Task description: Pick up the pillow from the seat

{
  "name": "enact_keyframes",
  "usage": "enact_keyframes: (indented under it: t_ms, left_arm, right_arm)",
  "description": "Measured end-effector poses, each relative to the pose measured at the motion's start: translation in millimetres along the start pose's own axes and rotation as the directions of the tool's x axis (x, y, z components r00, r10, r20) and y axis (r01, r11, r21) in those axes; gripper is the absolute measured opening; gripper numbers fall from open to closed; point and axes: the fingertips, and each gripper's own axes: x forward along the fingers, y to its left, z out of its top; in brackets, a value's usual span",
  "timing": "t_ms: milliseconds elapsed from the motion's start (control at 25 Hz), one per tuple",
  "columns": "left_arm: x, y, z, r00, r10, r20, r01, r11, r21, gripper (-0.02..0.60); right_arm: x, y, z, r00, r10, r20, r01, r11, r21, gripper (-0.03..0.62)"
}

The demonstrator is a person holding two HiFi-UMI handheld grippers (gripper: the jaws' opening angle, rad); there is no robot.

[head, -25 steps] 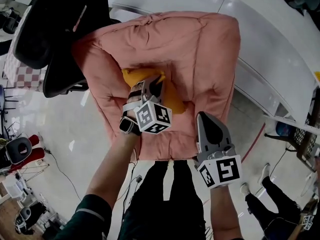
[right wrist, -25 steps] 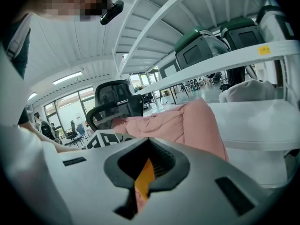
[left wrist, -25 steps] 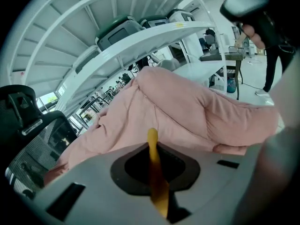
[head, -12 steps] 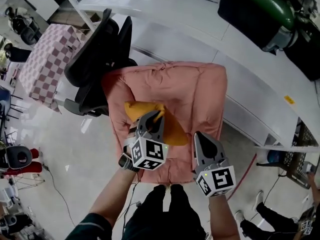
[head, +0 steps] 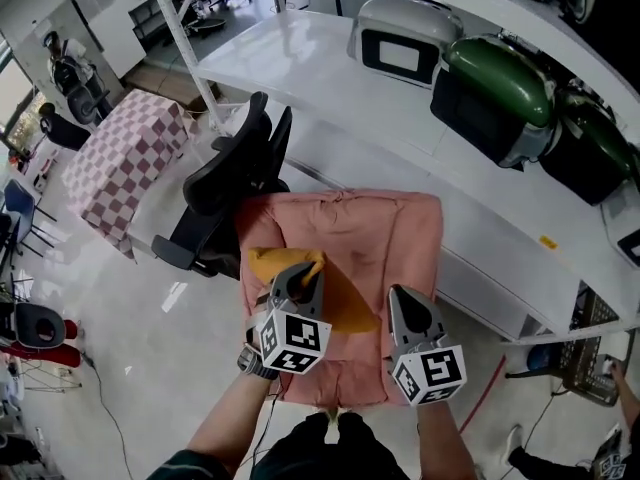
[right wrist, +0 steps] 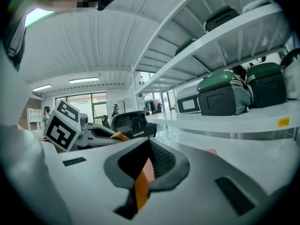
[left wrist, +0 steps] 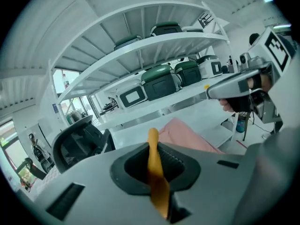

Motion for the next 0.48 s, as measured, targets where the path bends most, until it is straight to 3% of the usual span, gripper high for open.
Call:
enact_keyframes:
  t_ms: [480]
  left_arm:
    - [-90,54,37,0.993,0.096,0.063,-0.088,0.989,-0.120,0.034]
  right_arm:
    - [-25,21,83,0.996,-0.014,0.092,0.022,0.996,-0.088,0.003]
